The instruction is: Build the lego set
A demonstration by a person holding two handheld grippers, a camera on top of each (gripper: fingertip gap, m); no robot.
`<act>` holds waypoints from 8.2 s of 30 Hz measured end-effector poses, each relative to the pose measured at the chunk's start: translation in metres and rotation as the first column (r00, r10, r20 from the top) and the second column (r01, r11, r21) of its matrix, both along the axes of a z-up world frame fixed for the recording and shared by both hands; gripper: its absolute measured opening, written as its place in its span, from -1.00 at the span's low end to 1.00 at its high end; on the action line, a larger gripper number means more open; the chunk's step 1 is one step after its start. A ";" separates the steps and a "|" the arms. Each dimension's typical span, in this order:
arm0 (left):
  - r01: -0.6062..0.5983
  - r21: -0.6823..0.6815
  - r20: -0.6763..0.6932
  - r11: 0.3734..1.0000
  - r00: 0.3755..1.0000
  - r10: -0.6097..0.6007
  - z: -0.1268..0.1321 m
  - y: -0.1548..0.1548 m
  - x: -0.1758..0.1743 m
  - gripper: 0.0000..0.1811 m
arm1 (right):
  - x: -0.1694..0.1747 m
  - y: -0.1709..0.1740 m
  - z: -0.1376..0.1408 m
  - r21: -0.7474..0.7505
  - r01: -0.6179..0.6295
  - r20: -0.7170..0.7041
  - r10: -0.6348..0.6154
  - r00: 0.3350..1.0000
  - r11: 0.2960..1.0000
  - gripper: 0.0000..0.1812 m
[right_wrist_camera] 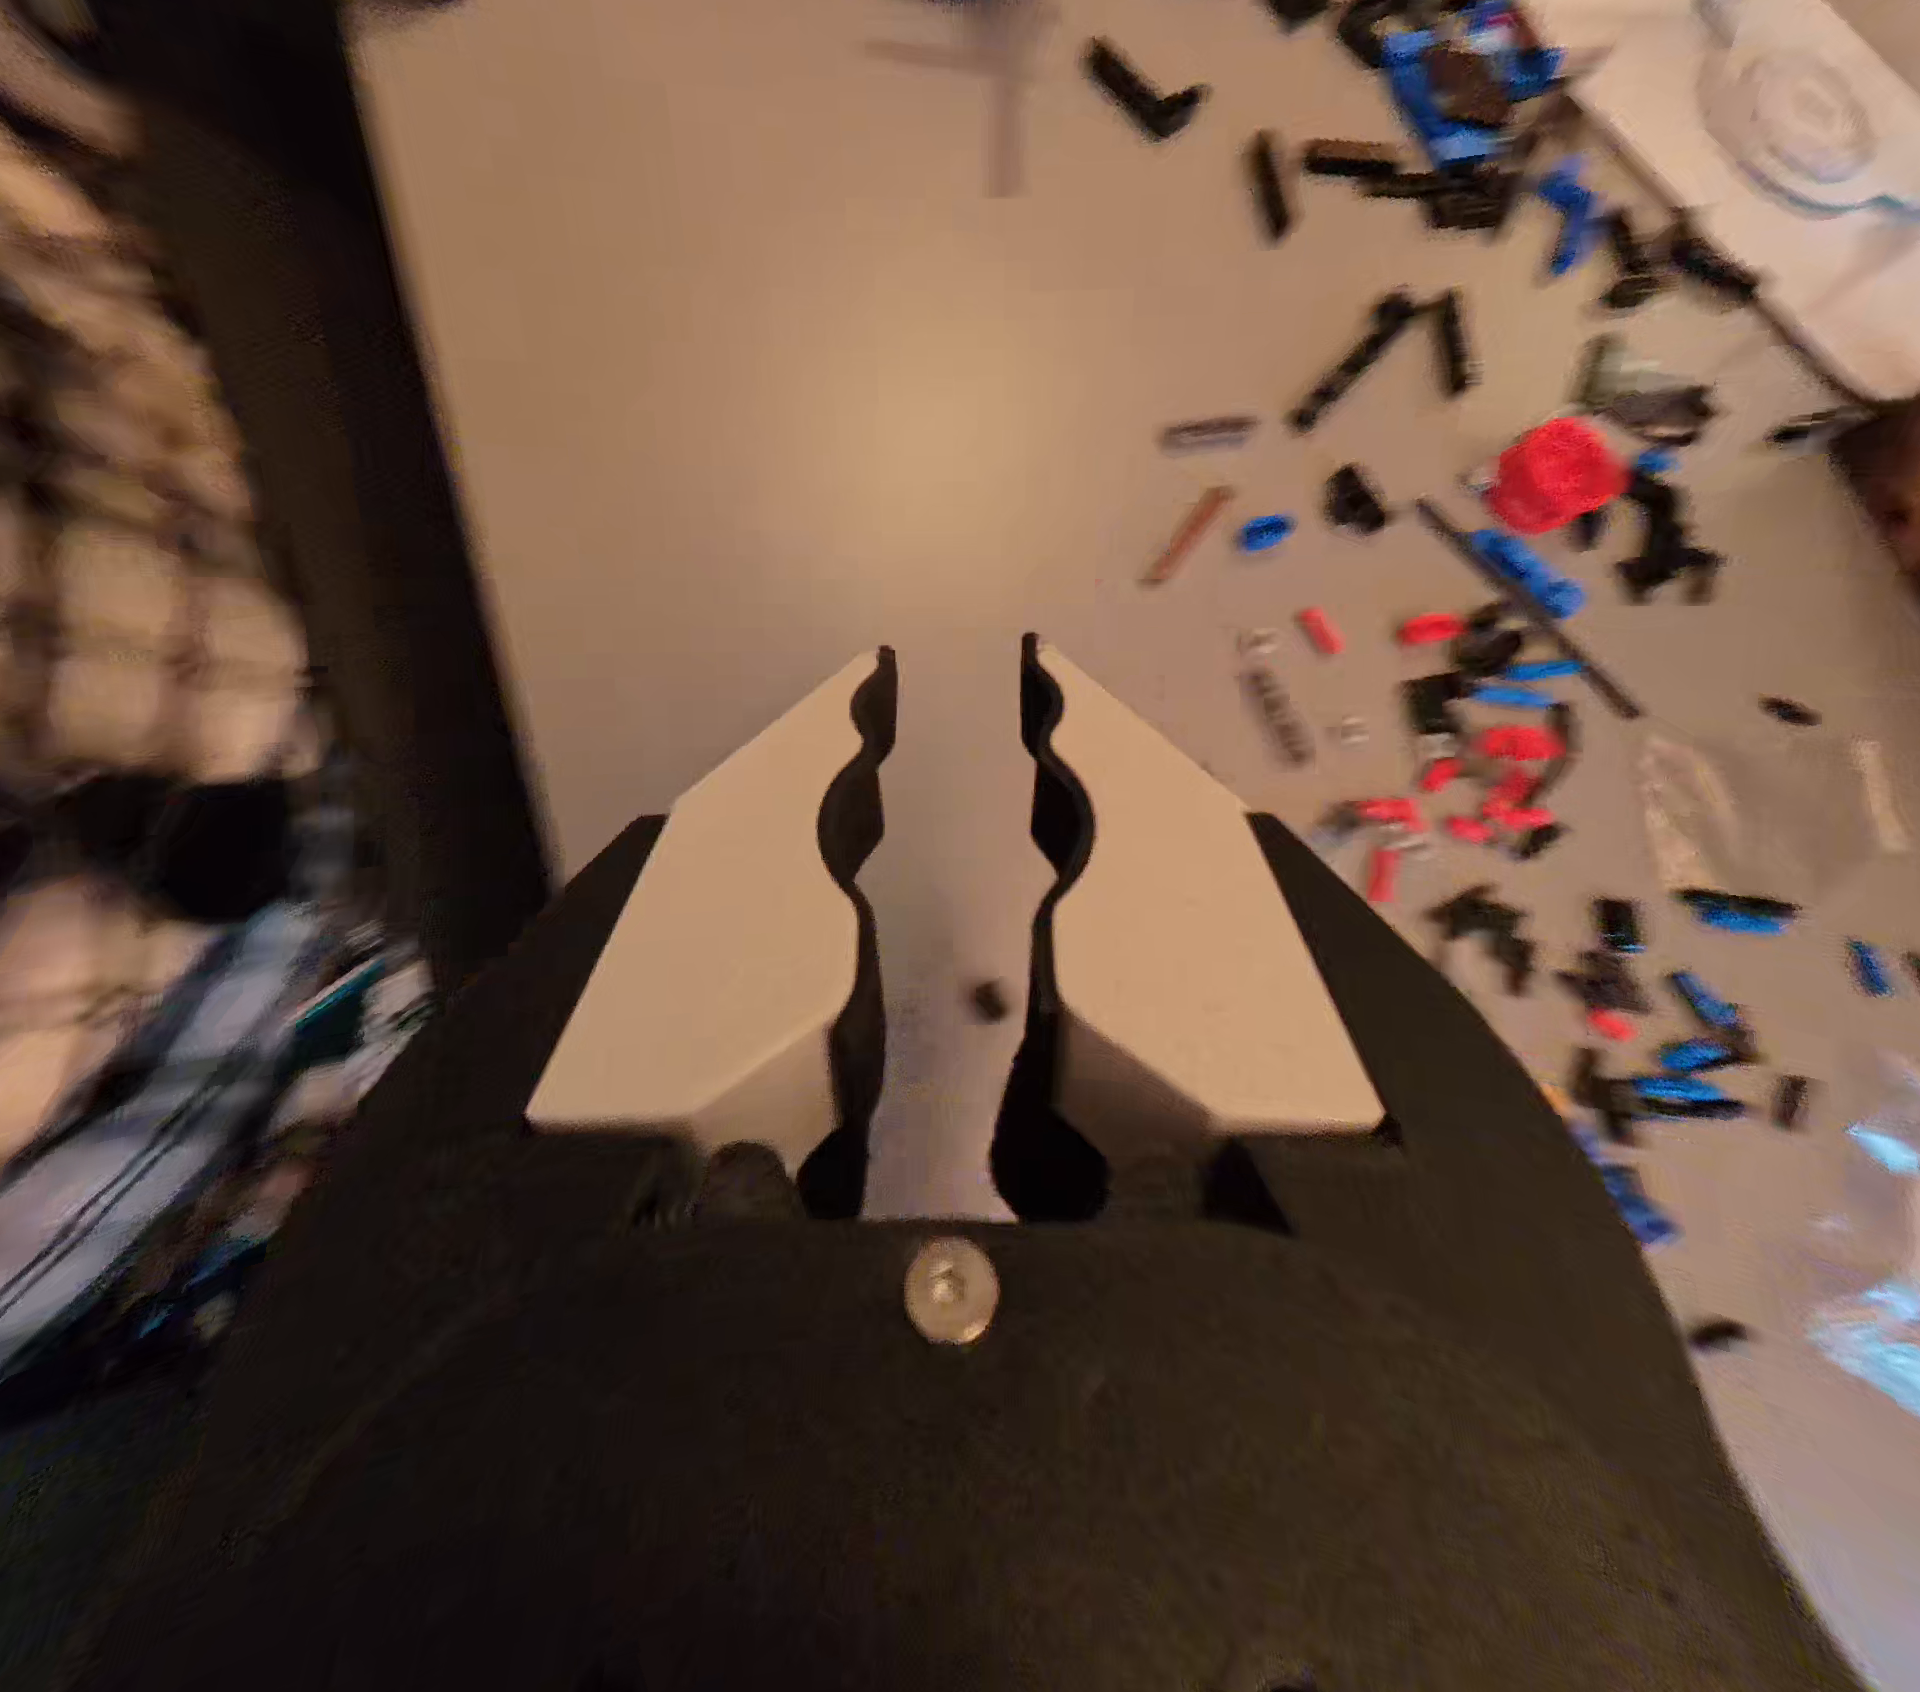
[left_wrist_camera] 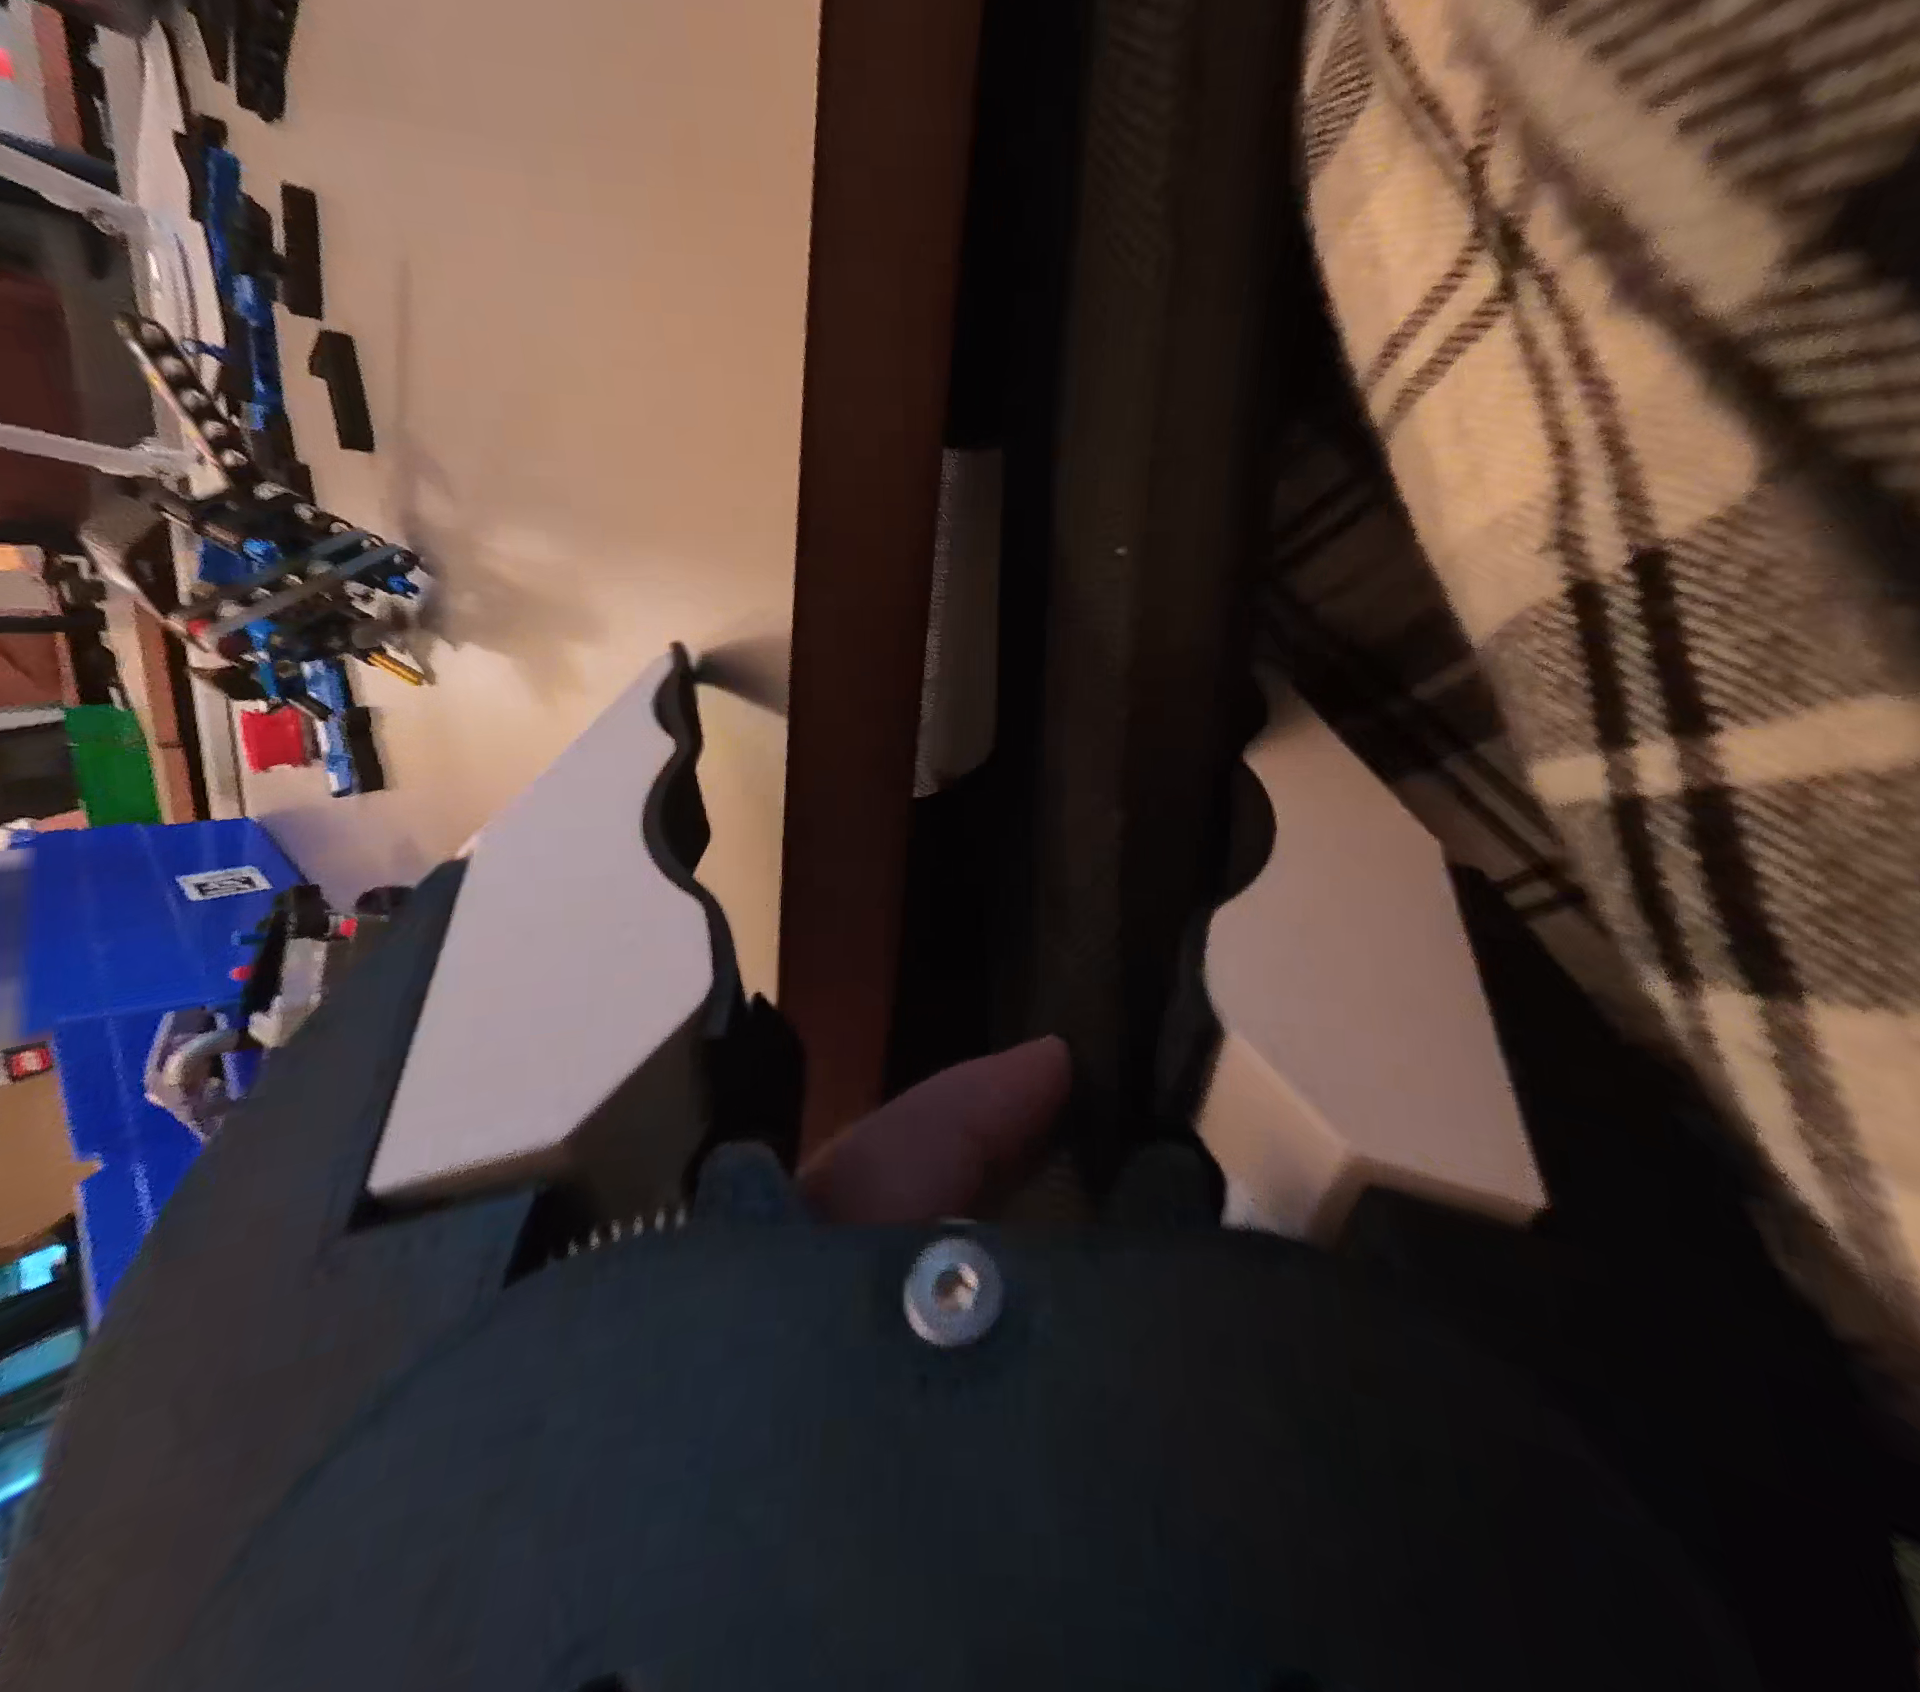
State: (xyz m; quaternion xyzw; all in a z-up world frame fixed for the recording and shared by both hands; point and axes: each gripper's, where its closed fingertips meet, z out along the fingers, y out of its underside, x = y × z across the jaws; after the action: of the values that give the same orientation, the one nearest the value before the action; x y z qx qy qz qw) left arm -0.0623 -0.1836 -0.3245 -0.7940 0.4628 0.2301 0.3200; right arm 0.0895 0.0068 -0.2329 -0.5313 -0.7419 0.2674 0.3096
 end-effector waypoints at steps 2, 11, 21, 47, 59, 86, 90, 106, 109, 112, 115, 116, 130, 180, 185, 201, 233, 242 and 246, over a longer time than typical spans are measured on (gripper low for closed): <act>0.030 0.006 -0.025 1.000 0.999 -0.030 0.005 0.000 0.002 -0.02 | 0.019 -0.036 -0.010 -0.057 -0.057 -0.009 0.056 0.998 0.997 -0.78; 0.103 -0.057 -0.022 0.993 0.994 -0.105 0.031 -0.007 0.020 -0.18 | 0.047 -0.102 -0.062 0.114 -0.098 -0.012 0.100 0.995 0.989 -0.64; 0.159 -0.111 -0.099 0.981 0.981 -0.170 0.078 -0.011 0.028 -0.18 | 0.055 -0.085 -0.113 0.424 0.007 0.032 -0.022 0.999 0.905 -0.75; 0.379 -0.576 0.615 0.725 0.784 0.079 0.047 0.045 0.005 -0.09 | 0.048 -0.035 -0.053 -0.252 -0.358 0.349 0.430 0.833 0.899 -0.08; 0.270 -0.504 0.551 0.820 0.832 0.065 0.046 0.058 -0.007 0.17 | 0.030 -0.010 -0.037 -0.087 -0.344 0.229 0.355 0.906 0.935 0.29; -0.235 0.053 0.506 0.971 0.845 0.177 0.108 0.119 -0.070 -0.18 | -0.061 0.059 -0.020 -0.086 0.114 0.137 -0.101 0.985 0.990 -0.74; -0.263 0.074 0.473 0.962 0.858 0.199 0.107 0.130 -0.089 -0.13 | -0.073 0.080 -0.049 -0.044 0.155 0.244 -0.140 0.960 0.987 -0.72; -0.082 0.192 0.354 0.978 0.935 0.009 0.139 0.177 -0.079 -0.21 | -0.125 0.048 0.012 -0.238 -0.029 -0.006 0.028 1.000 0.971 -1.00; -0.070 0.260 0.362 0.963 0.932 -0.030 0.149 0.188 -0.065 -0.26 | -0.146 0.043 0.044 -0.326 -0.066 -0.149 0.018 0.989 0.943 -1.00; -0.070 0.347 0.357 0.935 0.932 -0.062 0.159 0.197 -0.054 -0.35 | -0.165 0.039 0.075 -0.467 -0.112 -0.285 -0.030 0.958 0.877 -0.99; -0.049 0.419 0.349 0.907 0.930 -0.110 0.167 0.204 -0.039 -0.45 | -0.179 0.036 0.092 -0.581 -0.172 -0.371 -0.070 0.926 0.795 -1.00; -0.047 0.438 0.338 0.898 0.934 -0.116 0.169 0.208 -0.036 -0.45 | -0.183 0.033 0.094 -0.616 -0.188 -0.378 -0.078 0.922 0.765 -1.00; -0.050 0.506 0.362 0.861 0.919 -0.159 0.173 0.219 -0.038 -0.74 | -0.201 0.013 0.092 -0.714 -0.275 -0.411 -0.068 0.909 0.644 -0.99; -0.151 0.063 0.246 0.987 0.960 0.131 0.082 0.160 -0.109 -0.46 | -0.217 0.018 0.058 -0.654 -0.282 -0.319 0.081 0.944 0.702 -0.99; -0.123 0.078 0.200 0.989 0.974 0.105 0.085 0.153 -0.126 -0.45 | -0.217 0.016 0.054 -0.659 -0.280 -0.312 0.085 0.946 0.698 -0.99; -0.061 0.056 0.130 0.997 0.990 0.053 0.061 0.155 -0.071 -1.00 | -0.223 0.017 0.041 -0.703 -0.253 -0.290 0.056 0.955 0.665 -0.99; -0.441 -0.225 0.471 0.869 0.732 0.493 0.038 0.123 -0.107 -0.91 | -0.218 -0.003 0.031 -0.679 -0.263 -0.263 0.108 0.959 0.686 -0.98; -0.400 -0.305 0.741 0.864 0.471 0.479 0.056 0.140 -0.104 -0.95 | -0.211 0.002 0.053 -0.623 -0.313 -0.345 0.107 0.932 0.717 -0.98; -0.371 -0.330 0.827 0.868 0.330 0.455 0.069 0.148 -0.100 -0.95 | -0.208 0.004 0.064 -0.581 -0.340 -0.388 0.115 0.914 0.739 -0.99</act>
State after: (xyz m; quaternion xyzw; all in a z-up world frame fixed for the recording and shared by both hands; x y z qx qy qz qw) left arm -0.1625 -0.0356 -0.2556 -0.8968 0.0185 -0.1635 0.4107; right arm -0.1181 0.0107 -0.1688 -0.4563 -0.6047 0.6234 0.1939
